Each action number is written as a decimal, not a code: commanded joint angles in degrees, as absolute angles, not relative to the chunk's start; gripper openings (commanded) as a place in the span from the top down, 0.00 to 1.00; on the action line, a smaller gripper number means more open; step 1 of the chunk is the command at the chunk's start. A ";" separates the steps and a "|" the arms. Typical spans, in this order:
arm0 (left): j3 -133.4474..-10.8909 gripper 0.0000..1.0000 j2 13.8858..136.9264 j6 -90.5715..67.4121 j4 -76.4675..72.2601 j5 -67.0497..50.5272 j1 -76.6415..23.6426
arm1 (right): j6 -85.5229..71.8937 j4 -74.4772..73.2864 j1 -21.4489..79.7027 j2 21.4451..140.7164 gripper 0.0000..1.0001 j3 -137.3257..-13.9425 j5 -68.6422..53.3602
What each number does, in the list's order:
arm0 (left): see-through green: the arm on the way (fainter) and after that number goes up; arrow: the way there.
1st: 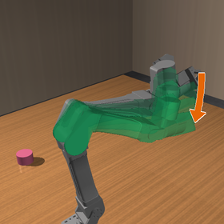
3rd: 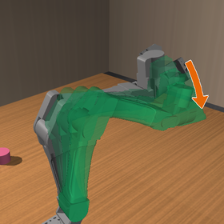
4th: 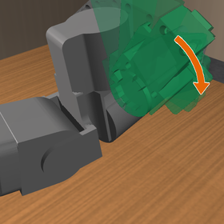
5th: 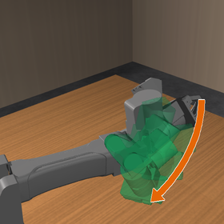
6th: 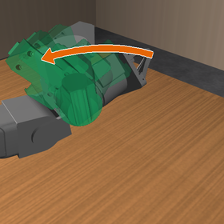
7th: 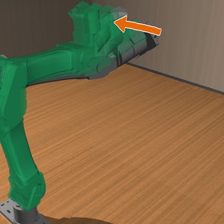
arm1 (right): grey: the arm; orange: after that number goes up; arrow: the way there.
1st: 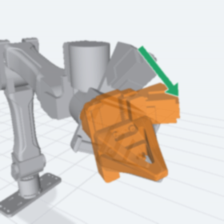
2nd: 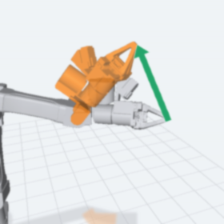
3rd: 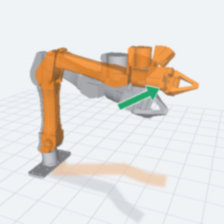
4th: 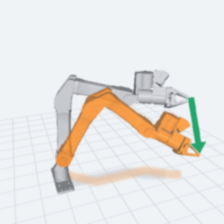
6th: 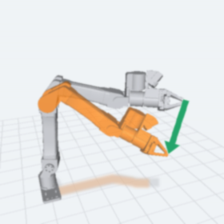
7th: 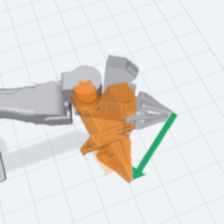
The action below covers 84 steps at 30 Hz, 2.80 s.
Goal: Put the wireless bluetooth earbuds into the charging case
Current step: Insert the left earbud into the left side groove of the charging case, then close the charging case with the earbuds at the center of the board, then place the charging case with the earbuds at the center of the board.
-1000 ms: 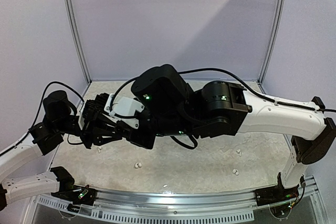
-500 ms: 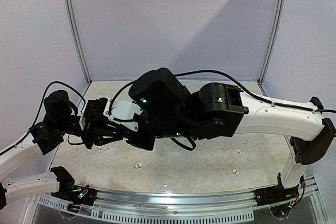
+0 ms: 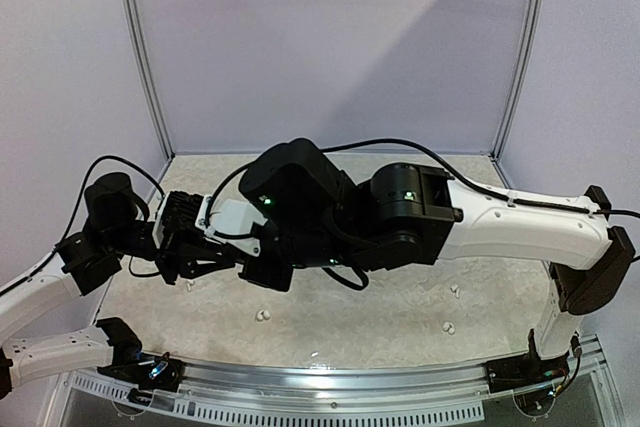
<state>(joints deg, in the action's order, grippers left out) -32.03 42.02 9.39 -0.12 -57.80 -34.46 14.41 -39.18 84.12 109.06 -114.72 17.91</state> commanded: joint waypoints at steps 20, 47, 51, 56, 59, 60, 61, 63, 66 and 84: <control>-30.90 1.00 41.75 4.55 -1.23 -51.67 -35.42 | 8.45 -23.81 84.16 99.64 0.64 -108.76 13.53; -31.67 1.00 41.99 7.76 1.70 -39.27 -35.35 | -16.54 -39.23 80.03 106.49 0.65 -108.34 33.51; -32.03 1.00 44.05 -1.91 2.22 -34.37 -35.04 | -23.50 -41.55 75.46 101.93 0.64 -103.33 35.40; -36.39 1.00 50.41 -13.46 7.21 -30.46 -31.61 | -33.51 -46.45 67.70 94.80 0.56 -94.65 34.47; -41.69 1.00 56.95 -19.03 13.38 -30.17 -28.02 | -36.16 -46.74 61.89 90.15 0.47 -86.00 30.93; -43.51 1.00 59.33 -20.64 15.79 -30.34 -26.63 | -36.22 -46.40 59.62 89.05 0.43 -83.16 29.18; -45.58 1.00 62.96 -21.98 18.54 -30.54 -25.46 | -36.08 -45.91 57.01 87.83 0.39 -80.55 26.57; -49.99 1.00 68.97 -23.97 24.72 -30.77 -23.20 | -35.04 -43.97 51.87 86.06 0.29 -75.52 21.85; -58.43 1.00 79.49 -25.04 35.95 -30.59 -21.43 | -31.61 -41.01 44.20 85.70 0.19 -70.83 16.74; -61.93 0.90 108.73 -34.31 25.20 -35.69 -18.82 | -9.55 -40.09 30.92 105.41 0.14 -73.85 2.49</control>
<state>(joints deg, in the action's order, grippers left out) -64.53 106.89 -31.62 28.29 -34.09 -19.90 -14.44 -40.73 31.38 102.69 -71.53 5.45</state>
